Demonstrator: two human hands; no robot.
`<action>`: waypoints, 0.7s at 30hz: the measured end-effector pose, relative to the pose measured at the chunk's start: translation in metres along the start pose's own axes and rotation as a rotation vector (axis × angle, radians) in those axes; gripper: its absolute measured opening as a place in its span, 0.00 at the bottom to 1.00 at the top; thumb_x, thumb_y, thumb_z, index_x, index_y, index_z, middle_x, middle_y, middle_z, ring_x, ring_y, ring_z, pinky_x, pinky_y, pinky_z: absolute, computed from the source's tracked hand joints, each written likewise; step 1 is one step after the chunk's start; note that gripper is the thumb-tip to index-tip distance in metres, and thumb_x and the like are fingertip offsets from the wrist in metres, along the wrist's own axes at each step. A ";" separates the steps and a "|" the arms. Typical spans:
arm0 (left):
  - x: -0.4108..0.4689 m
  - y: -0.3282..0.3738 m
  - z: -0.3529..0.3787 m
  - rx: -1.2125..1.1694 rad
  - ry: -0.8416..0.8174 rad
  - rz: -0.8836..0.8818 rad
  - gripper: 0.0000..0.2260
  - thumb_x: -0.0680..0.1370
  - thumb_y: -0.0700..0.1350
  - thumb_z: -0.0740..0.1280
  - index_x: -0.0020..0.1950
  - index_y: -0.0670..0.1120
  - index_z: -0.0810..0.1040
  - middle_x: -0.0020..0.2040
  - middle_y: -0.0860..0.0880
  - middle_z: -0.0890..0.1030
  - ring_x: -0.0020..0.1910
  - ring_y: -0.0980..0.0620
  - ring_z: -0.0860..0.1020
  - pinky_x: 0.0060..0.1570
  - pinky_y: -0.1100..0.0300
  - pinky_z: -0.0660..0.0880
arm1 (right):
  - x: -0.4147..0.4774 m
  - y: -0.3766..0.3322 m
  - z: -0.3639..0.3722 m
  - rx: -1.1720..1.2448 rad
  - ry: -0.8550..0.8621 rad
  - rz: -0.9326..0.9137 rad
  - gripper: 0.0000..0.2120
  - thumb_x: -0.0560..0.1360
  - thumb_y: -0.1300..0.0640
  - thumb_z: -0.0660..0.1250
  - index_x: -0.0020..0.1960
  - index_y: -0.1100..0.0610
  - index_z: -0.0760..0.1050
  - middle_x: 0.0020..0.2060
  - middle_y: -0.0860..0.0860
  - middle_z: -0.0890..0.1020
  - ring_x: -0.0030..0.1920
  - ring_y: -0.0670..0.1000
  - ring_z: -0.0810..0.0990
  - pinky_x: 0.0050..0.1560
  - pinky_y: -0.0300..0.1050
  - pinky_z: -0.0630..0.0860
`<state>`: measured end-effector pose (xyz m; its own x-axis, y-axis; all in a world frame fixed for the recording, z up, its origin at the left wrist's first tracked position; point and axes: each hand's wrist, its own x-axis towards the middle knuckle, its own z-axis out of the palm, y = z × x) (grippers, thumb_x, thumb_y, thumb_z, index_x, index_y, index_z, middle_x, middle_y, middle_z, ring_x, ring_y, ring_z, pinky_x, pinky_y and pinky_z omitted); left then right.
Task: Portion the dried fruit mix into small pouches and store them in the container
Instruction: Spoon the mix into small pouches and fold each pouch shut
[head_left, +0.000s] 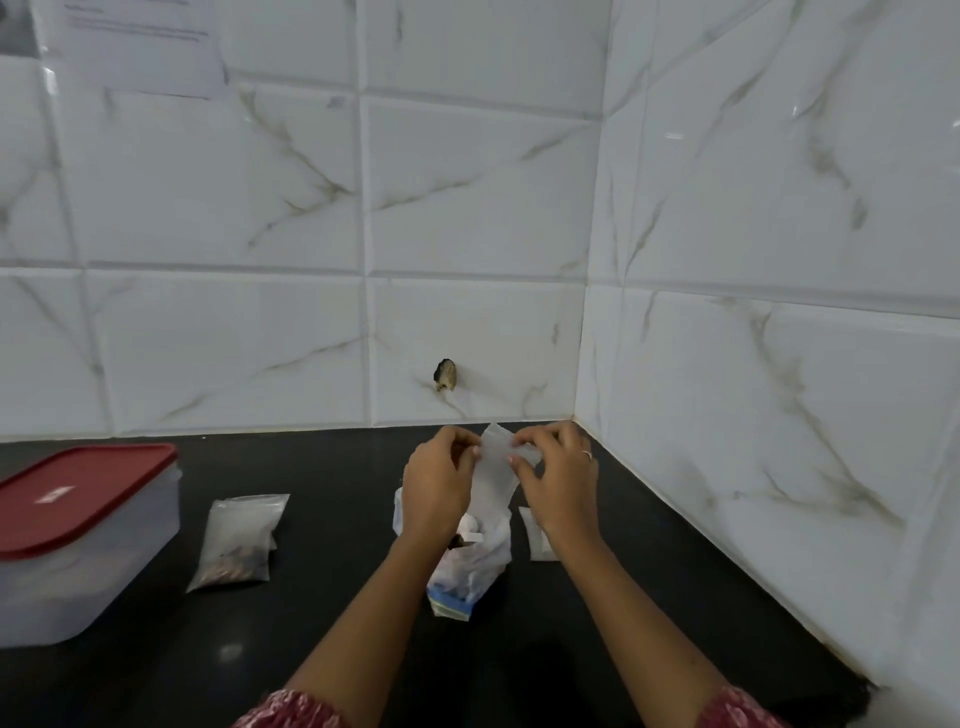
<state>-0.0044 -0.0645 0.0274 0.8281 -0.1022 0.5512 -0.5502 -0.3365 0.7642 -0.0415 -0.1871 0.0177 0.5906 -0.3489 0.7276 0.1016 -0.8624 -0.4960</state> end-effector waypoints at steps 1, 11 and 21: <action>0.000 -0.002 -0.008 -0.011 -0.005 0.025 0.04 0.78 0.40 0.64 0.50 0.45 0.78 0.47 0.50 0.81 0.48 0.54 0.78 0.49 0.60 0.76 | 0.000 -0.007 0.003 -0.033 0.015 -0.030 0.07 0.71 0.56 0.72 0.48 0.53 0.80 0.48 0.51 0.78 0.52 0.53 0.74 0.50 0.48 0.69; 0.005 -0.038 -0.089 -0.038 -0.478 0.028 0.24 0.70 0.45 0.75 0.64 0.50 0.71 0.57 0.57 0.75 0.56 0.61 0.75 0.52 0.72 0.70 | -0.016 -0.050 0.021 0.188 -0.358 -0.206 0.03 0.72 0.61 0.67 0.46 0.57 0.77 0.44 0.45 0.76 0.50 0.46 0.74 0.51 0.38 0.68; 0.015 -0.051 -0.091 0.114 -0.703 -0.016 0.26 0.68 0.49 0.75 0.63 0.51 0.70 0.53 0.54 0.76 0.51 0.57 0.75 0.47 0.67 0.71 | -0.020 -0.045 0.026 0.211 -0.604 -0.226 0.10 0.73 0.67 0.64 0.52 0.59 0.79 0.59 0.45 0.78 0.56 0.42 0.76 0.52 0.24 0.68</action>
<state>0.0260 0.0363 0.0269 0.7301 -0.6633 0.1645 -0.5549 -0.4350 0.7091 -0.0369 -0.1323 0.0131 0.8740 0.1506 0.4619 0.3929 -0.7783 -0.4898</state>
